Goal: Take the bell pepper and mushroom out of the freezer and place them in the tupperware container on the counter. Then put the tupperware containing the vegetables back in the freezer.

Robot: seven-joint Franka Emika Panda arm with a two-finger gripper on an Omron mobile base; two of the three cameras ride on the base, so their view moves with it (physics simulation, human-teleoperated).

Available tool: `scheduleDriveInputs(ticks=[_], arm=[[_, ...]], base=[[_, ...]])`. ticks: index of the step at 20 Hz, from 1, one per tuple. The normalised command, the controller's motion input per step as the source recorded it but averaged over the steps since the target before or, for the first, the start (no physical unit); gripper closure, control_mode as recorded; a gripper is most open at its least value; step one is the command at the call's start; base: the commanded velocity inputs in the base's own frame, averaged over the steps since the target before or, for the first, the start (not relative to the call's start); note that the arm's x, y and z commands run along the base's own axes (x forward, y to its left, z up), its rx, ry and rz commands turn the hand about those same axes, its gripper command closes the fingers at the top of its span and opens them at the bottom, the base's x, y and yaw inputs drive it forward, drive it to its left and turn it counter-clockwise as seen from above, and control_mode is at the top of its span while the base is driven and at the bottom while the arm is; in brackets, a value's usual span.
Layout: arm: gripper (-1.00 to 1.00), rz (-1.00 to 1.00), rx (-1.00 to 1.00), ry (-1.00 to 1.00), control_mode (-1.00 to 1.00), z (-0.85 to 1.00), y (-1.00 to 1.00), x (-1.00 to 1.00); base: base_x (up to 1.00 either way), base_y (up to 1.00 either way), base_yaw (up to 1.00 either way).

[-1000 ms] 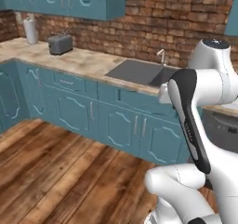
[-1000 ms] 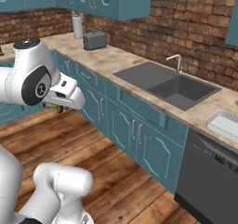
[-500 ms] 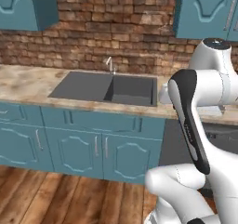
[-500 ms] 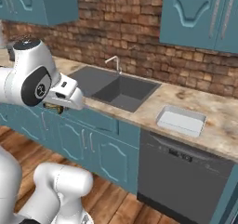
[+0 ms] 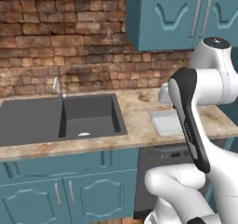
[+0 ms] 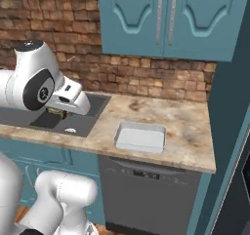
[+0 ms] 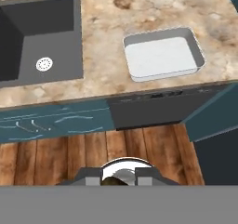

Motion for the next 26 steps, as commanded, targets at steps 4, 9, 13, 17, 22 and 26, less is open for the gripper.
scheduleDriveInputs(ticks=[4, 9, 13, 17, 22, 26], arm=[[1.00, 0.00, 0.00, 0.00, 1.00, 0.00, 0.00, 0.00], [1.00, -0.23, 0.01, 0.10, -1.00, -0.41, -0.22, 0.09], [1.00, -0.30, 0.05, 0.16, -1.00, -0.99, -0.47, 0.61], [1.00, -0.15, 0.05, 0.10, -1.00, -0.97, -0.38, 0.98], [1.00, 0.00, 0.01, 0.00, -1.00, -0.99, -0.19, 0.93], [1.00, 0.00, 0.00, 0.00, -1.00, -0.82, -0.03, 0.94]], base=[[0.69, -0.01, -0.52], [0.08, -0.03, -0.19], [0.00, 0.00, 0.00], [0.00, 0.00, 0.00], [0.00, 0.00, 0.00], [0.00, 0.00, 0.00]])
